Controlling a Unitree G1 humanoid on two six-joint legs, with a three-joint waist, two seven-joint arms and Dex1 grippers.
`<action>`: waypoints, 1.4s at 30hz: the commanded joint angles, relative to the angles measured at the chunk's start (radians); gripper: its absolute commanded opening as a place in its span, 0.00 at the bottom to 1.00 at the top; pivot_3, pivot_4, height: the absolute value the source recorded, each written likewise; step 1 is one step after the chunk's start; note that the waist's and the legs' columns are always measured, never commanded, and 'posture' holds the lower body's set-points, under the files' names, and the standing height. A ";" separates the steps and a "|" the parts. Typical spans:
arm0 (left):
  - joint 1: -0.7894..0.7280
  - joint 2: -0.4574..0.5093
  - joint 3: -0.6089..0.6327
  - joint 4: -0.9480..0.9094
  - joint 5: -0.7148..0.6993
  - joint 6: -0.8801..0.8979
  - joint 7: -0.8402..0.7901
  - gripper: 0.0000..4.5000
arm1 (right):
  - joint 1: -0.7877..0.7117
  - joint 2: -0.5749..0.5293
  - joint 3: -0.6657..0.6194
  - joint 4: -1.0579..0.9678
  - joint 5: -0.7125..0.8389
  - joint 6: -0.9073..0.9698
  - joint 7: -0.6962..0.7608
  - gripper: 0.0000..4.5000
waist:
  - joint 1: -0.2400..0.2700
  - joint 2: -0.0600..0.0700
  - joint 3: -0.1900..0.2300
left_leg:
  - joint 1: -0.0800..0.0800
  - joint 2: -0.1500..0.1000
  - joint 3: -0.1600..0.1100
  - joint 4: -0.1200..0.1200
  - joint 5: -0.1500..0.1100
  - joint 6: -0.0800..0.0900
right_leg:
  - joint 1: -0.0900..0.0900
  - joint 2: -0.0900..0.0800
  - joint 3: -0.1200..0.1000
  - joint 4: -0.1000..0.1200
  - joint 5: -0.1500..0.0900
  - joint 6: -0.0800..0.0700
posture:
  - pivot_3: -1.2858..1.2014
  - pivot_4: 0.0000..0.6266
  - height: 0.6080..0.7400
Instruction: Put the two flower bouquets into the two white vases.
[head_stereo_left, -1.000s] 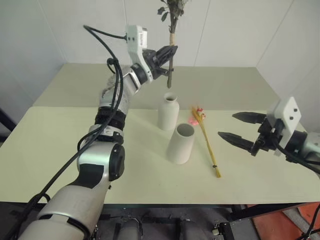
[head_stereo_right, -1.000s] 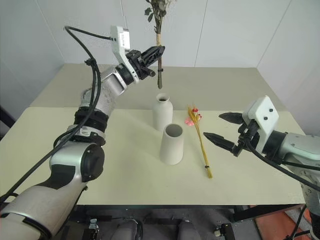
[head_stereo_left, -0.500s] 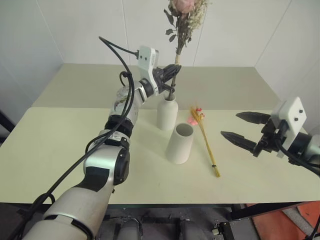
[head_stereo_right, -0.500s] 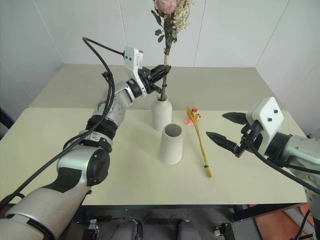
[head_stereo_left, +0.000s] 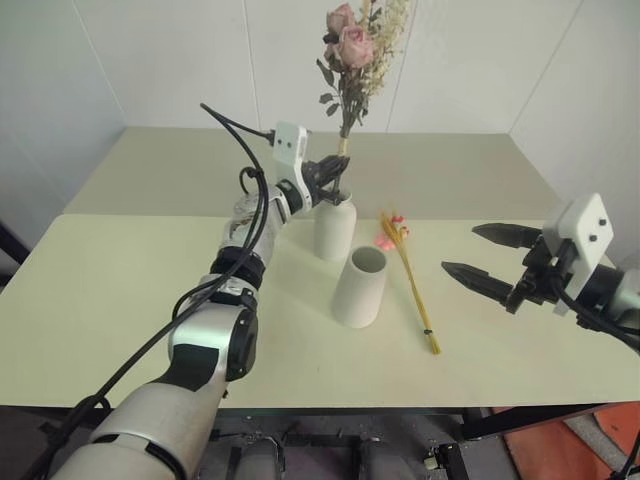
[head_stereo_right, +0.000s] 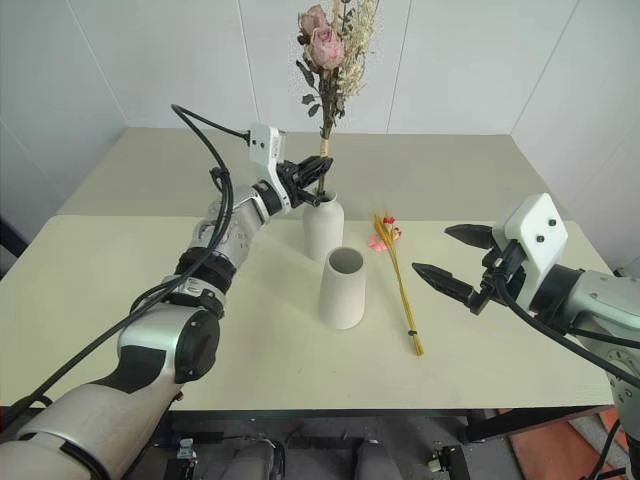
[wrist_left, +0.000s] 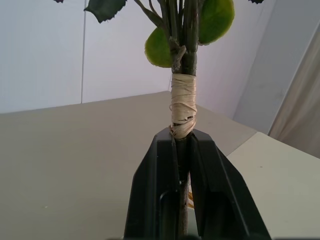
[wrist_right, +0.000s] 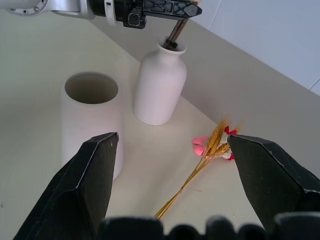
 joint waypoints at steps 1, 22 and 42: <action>0.023 0.000 -0.007 -0.076 -0.010 0.030 -0.019 0.10 | -0.013 -0.014 -0.024 -0.016 0.008 0.003 -0.006 0.92 | -0.002 0.000 0.000 | 0.000 0.000 0.000 0.000 0.000 0.000 | 0.000 0.000 0.000 0.000 0.000 0.000 | 0.52 0.24 1.00; 0.671 0.620 0.025 -1.219 -0.220 0.486 -0.378 0.99 | -0.251 0.063 0.246 0.151 0.001 0.311 -0.182 0.92 | -0.036 0.001 0.000 | 0.006 0.003 0.002 -0.001 0.000 0.000 | 0.002 0.002 0.003 0.003 0.002 -0.005 | 0.52 0.24 1.00; 0.812 0.846 0.148 -1.328 -0.431 0.419 -0.636 1.00 | -0.776 0.358 0.794 0.910 -0.429 0.454 -0.260 0.59 | -0.021 0.001 0.000 | 0.002 0.004 0.002 -0.002 0.000 0.000 | -0.003 0.003 0.001 0.003 0.002 -0.008 | 0.52 0.24 1.00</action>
